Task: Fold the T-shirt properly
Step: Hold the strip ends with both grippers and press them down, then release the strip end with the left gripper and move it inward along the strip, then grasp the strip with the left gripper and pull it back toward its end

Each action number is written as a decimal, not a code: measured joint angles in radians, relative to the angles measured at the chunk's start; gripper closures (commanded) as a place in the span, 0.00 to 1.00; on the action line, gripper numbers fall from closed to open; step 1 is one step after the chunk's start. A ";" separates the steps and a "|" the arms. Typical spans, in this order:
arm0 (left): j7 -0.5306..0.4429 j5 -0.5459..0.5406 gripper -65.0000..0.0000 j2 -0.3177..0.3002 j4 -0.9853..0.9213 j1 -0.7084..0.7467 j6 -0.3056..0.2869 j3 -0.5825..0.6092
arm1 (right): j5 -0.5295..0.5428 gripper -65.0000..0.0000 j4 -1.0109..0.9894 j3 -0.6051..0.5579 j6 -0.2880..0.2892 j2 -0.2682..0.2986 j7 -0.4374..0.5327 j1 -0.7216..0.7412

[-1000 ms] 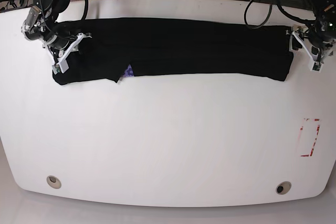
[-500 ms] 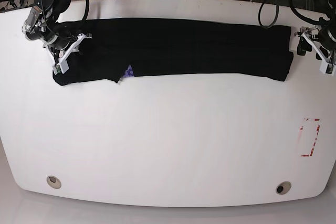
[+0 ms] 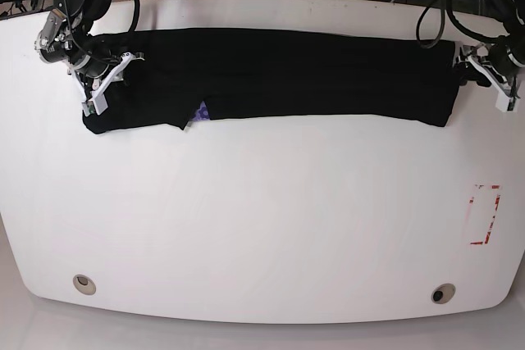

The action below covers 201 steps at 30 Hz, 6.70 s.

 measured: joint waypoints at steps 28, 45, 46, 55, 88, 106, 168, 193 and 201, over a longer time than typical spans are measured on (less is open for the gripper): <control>-0.016 -0.011 0.41 0.061 -0.079 -0.065 0.000 0.063 | 0.003 0.81 0.000 0.000 -0.002 0.000 0.000 -0.003; -0.119 -0.036 0.94 0.055 -0.196 -0.078 -0.006 0.063 | 0.006 0.81 0.000 0.004 -0.003 -0.021 0.012 -0.006; -0.119 -0.036 0.94 0.054 -0.196 -0.078 -0.006 0.063 | 0.005 0.81 0.000 0.004 -0.003 -0.021 0.012 -0.006; -0.065 0.006 0.94 0.050 0.006 -0.002 0.000 0.068 | 0.008 0.81 0.000 0.003 -0.003 -0.022 0.012 -0.006; -0.066 0.029 0.93 0.091 0.423 -0.053 0.000 0.824 | 0.007 0.81 0.001 0.005 -0.003 -0.044 0.018 0.000; -0.066 0.255 0.93 0.198 0.412 -0.092 0.000 0.986 | 0.007 0.81 0.001 0.006 -0.003 -0.044 0.017 -0.001; 0.025 0.293 0.82 0.177 0.452 -0.025 0.000 0.807 | 0.011 0.81 0.001 0.006 -0.003 -0.047 0.016 0.000; 0.029 0.402 0.82 0.125 0.459 -0.066 0.000 0.990 | 0.014 0.81 0.003 0.006 -0.003 -0.049 0.015 0.000; 0.024 0.379 0.82 0.235 0.393 -0.175 0.000 1.003 | 0.014 0.81 0.003 0.005 -0.003 -0.050 0.013 0.002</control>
